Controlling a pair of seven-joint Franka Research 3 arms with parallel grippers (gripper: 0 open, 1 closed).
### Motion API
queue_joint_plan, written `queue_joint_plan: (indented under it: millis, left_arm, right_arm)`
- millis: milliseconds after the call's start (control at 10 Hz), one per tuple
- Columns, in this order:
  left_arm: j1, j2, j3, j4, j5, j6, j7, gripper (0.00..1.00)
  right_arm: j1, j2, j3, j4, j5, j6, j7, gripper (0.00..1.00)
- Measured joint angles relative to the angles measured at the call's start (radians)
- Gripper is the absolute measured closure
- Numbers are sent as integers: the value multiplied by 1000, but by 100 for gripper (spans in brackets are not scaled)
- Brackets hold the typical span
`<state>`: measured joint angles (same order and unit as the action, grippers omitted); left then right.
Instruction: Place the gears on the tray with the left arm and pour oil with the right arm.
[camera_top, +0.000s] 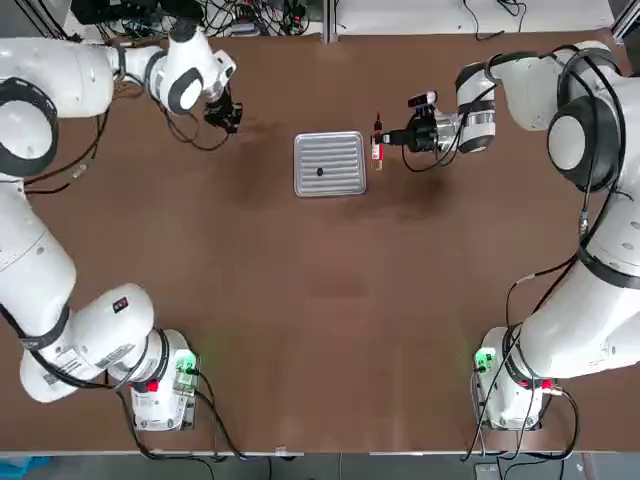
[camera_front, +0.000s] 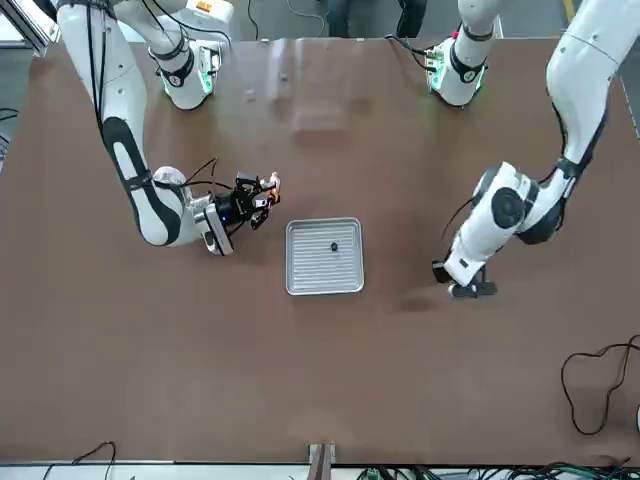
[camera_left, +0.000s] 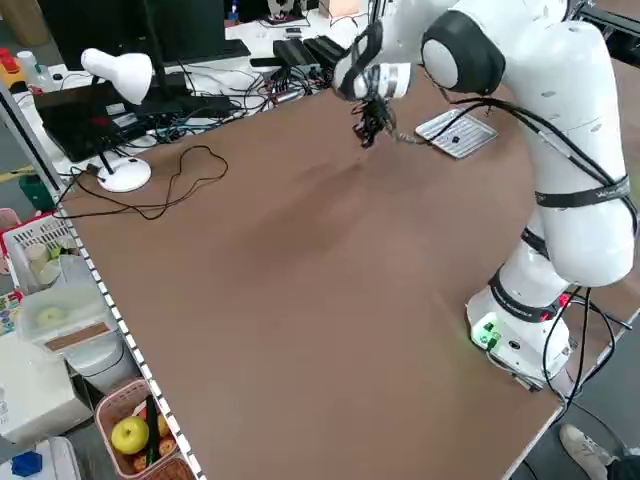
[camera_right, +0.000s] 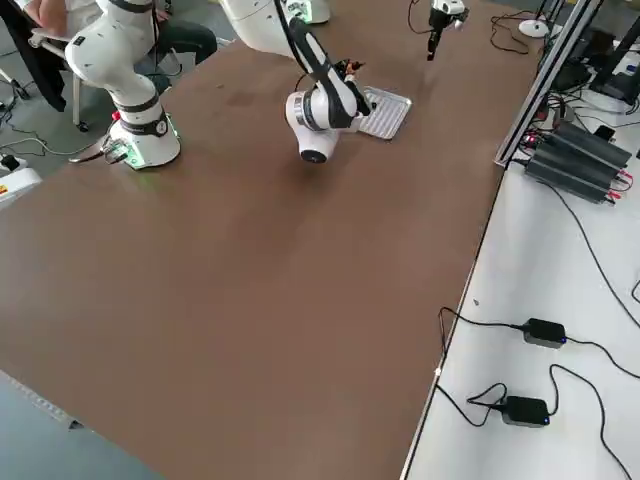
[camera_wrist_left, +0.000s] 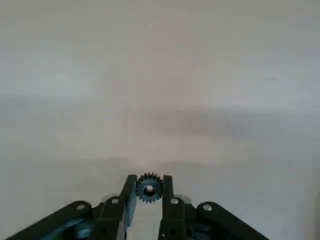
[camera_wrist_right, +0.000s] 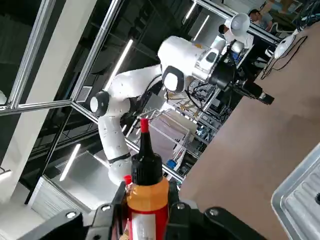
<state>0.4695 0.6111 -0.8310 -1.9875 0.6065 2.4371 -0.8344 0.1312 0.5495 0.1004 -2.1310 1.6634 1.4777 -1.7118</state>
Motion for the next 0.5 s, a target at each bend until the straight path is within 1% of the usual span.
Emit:
queue_joint_plan:
  millis: [200,300,500]
  left_arm:
    - [-155,7,-6,54,-57,-22,-187,76]
    - [-224,13,-5,80,-94,-28,-245,76]
    - [-337,43,1,131,-117,-40,-348,76]
  right_arm:
    - [0,0,-1,0,0,0,0,66]
    - [0,0,-1,0,0,0,0,66]
    - [0,0,0,0,3,0,0,66]
